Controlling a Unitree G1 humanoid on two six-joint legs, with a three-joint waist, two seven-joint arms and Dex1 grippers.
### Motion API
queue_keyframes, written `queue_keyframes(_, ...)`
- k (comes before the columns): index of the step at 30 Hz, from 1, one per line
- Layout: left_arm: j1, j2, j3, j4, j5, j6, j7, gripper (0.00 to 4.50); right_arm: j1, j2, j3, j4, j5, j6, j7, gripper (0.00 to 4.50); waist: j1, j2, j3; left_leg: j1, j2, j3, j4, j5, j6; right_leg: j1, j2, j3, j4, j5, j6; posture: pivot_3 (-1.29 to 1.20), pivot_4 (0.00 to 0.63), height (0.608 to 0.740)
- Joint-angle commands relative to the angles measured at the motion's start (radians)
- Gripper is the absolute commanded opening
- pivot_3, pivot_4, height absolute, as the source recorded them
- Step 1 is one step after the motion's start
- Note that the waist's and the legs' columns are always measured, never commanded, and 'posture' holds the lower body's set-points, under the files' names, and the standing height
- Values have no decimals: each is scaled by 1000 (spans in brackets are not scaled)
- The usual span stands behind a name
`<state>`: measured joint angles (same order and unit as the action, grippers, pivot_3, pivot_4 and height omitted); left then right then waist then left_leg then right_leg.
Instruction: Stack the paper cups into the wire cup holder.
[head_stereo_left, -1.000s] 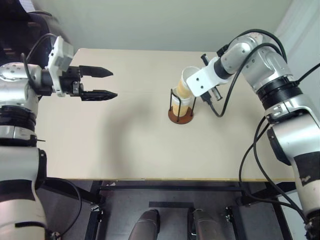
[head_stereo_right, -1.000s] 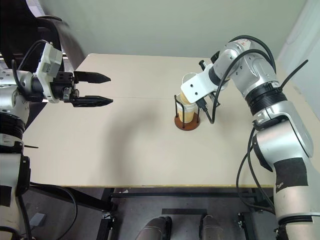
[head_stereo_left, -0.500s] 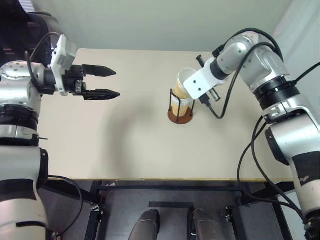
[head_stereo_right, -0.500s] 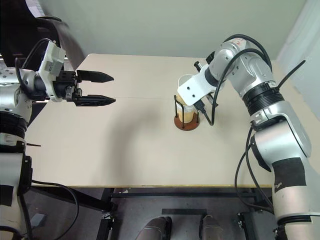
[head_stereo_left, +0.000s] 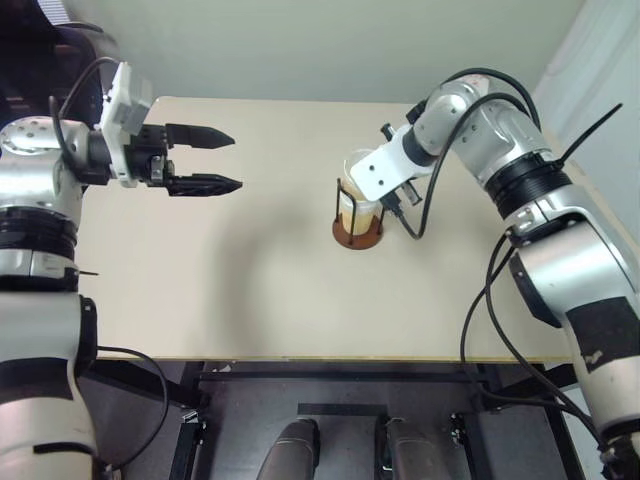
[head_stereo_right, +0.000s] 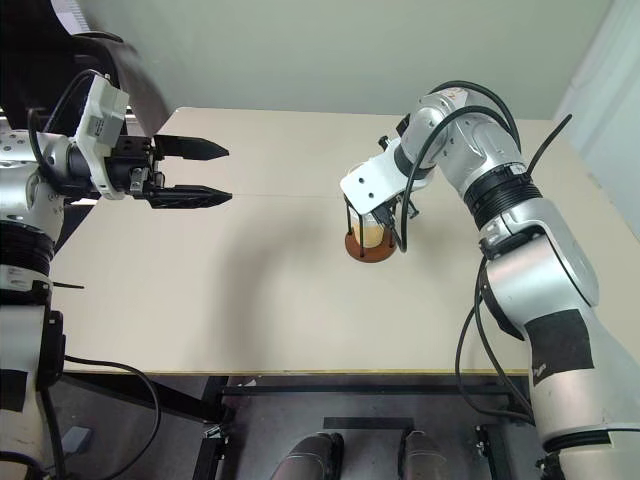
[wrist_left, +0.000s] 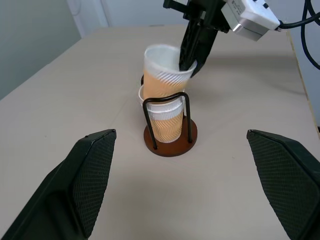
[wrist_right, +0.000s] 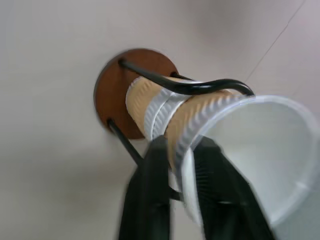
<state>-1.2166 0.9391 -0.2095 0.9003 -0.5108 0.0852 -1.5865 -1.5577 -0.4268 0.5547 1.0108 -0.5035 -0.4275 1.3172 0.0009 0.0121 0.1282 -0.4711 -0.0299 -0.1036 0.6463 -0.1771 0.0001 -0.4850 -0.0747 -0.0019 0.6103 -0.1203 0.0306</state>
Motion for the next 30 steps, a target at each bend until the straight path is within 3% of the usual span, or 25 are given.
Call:
queue_keyframes(1,-16,15,30,-29,2,1,-28,4500,-58,-13,-47,16,35,21,16,1898,0,0,0,0,0,0,0,0,0,0,0,0,0,0,0,0,150,740)
queue_keyframes(8,-30,4,27,-15,7,0,-28,4500,-41,15,-132,-14,150,134,71,4398,-2,0,0,0,0,0,0,-1,0,0,0,0,0,0,0,0,150,740)
queue_keyframes(11,-33,-1,42,-3,16,5,-28,4500,-28,36,-256,-86,286,326,62,4478,-3,0,0,0,0,0,0,0,-1,0,0,0,0,0,0,0,150,740)
queue_keyframes(15,-59,0,75,57,77,27,-28,4500,176,-42,-370,-551,492,741,181,4478,2,-1,0,0,0,0,0,0,0,1,0,0,-1,-1,-1,0,150,740)
queue_keyframes(19,-78,12,113,128,144,-5,0,4500,380,-172,-425,-869,544,974,134,4478,10,-1,0,0,-2,0,2,3,-5,3,-1,-1,-1,-4,-4,0,150,740)
queue_keyframes(25,-62,55,171,128,204,-14,-13,4500,503,-309,-473,-1075,633,1132,87,4478,-1,-1,0,0,-2,4,3,4,-2,3,-1,2,0,-4,3,0,150,740)
queue_keyframes(30,-15,84,190,87,199,21,-28,4500,580,-343,-490,-1175,698,1204,31,4478,-8,-1,-1,5,2,3,1,4,4,4,2,2,3,-4,5,0,150,740)
